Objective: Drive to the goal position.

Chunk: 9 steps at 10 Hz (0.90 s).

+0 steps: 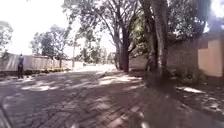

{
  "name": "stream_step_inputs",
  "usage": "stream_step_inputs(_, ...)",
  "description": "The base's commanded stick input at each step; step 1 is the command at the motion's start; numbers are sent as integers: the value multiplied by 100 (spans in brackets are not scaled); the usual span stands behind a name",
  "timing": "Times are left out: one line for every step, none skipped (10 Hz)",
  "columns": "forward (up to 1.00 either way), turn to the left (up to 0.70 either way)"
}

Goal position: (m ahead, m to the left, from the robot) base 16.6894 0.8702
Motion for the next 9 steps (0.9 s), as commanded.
stream_step_inputs(70, -14)
stream_step_inputs(70, -24)
stream_step_inputs(70, -33)
stream_step_inputs(70, -26)
stream_step_inputs(70, -15)
stream_step_inputs(70, -10)
stream_step_inputs(70, -7)
stream_step_inputs(70, -5)
stream_step_inputs(70, -2)
